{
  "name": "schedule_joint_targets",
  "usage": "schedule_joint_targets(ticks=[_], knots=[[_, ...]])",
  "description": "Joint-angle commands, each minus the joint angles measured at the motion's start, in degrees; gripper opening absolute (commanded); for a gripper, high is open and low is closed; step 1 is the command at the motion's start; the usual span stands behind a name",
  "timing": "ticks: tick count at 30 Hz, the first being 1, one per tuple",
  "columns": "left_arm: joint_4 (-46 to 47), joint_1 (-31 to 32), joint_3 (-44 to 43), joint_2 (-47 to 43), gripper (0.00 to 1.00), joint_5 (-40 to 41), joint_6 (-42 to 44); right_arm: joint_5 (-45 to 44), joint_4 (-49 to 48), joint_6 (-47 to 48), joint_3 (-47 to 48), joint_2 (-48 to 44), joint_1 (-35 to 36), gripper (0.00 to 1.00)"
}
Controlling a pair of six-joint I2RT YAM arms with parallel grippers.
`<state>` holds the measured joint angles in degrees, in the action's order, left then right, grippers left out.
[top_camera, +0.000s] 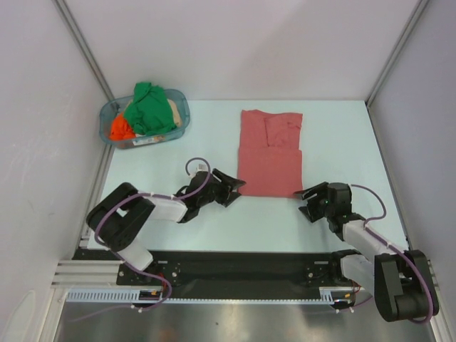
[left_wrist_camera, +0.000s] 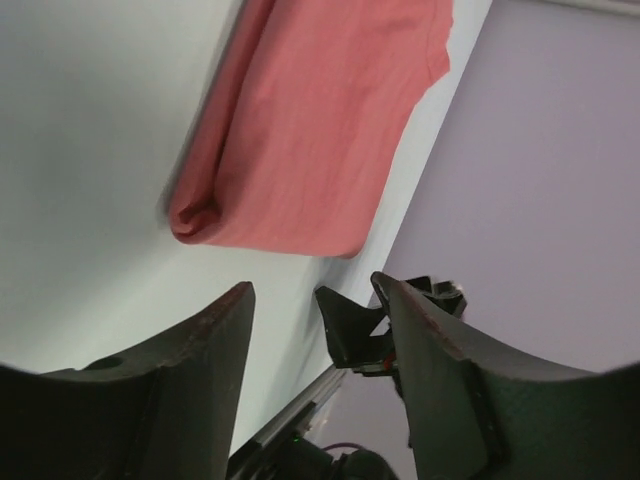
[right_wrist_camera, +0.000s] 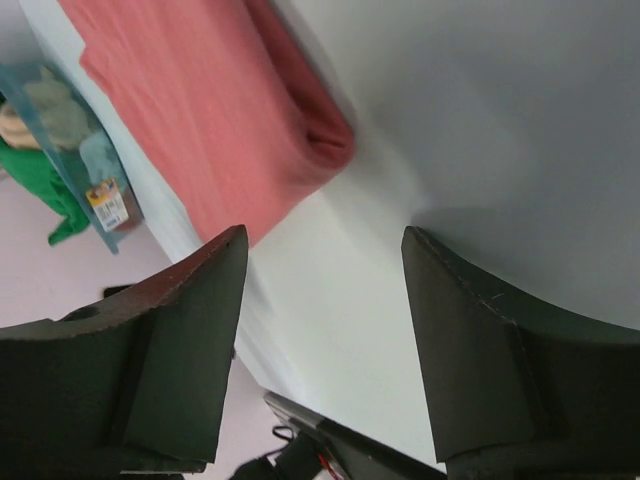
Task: Fold and stack the t-shirts
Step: Fold the tshirt
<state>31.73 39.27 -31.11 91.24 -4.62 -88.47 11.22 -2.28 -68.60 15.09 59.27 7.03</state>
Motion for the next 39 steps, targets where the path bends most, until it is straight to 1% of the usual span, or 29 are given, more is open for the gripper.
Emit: schedule_joint_targets(ticks=[1,3,5,8,10,14,15,16,17,21,26,29,33,36,37,39], knots=[[8.4,2.1,1.7,3.1,0.61,4.5,-9.7,-6.8,-10.3,-6.9,-3.0,-0.5,1.0,0.67],[8.9,3.0,3.3,2.3,0.59,7.2,-10.5,-7.7,-11.9,-8.1,-3.8,1.1,1.0,0.66],[5.2,3.4,4.0,0.6,0.59,8.7,-10.2,-8.1,-12.5,-7.8,-3.5,2.5,1.0,0.64],[4.6,3.4,3.8,1.0,0.58,8.3,-10.1,-8.1,-15.1,-8.2,-3.4,6.7,1.0,0.61],[4.5,3.4,3.6,1.9,0.59,8.3,-10.8,-7.0,-17.2,-8.7,-3.1,9.6,1.0,0.57],[2.3,3.4,3.3,3.7,0.58,8.2,-11.8,-7.7,-16.4,-8.9,-2.2,9.8,1.4,0.54],[2.6,3.5,3.6,4.1,0.56,8.5,-12.4,-8.0,-16.2,-9.0,-2.2,9.6,1.4,0.53],[3.9,3.4,3.8,4.7,0.52,8.5,-13.2,-8.0,-16.2,-9.1,-2.2,9.6,1.3,0.52],[4.0,3.4,3.6,5.7,0.51,8.3,-13.3,-8.0,-16.1,-9.3,-2.1,9.9,1.4,0.52],[1.5,3.4,1.6,7.2,0.5,9.1,-12.6,-8.5,-15.4,-9.7,-2.1,10.2,1.5,0.48],[3.5,3.0,1.7,9.7,0.51,9.4,-14.9,-8.5,-15.7,-9.8,-2.0,11.3,1.6,0.48],[2.6,2.0,1.1,10.6,0.52,8.7,-13.9,-8.1,-16.6,-9.9,-1.6,13.5,1.6,0.47],[2.6,1.3,1.6,11.1,0.5,8.6,-13.8,-8.1,-17.9,-10.4,-1.3,15.4,1.5,0.46],[3.4,0.7,1.7,12.0,0.45,8.3,-13.8,-7.9,-17.6,-10.2,-0.5,16.9,1.6,0.41],[3.4,0.6,1.5,12.6,0.42,8.1,-13.8,-7.8,-17.8,-10.4,-0.5,17.5,1.7,0.4],[3.8,0.2,1.4,13.0,0.4,7.8,-13.7,-7.8,-17.8,-10.6,-0.6,18.0,1.7,0.38]])
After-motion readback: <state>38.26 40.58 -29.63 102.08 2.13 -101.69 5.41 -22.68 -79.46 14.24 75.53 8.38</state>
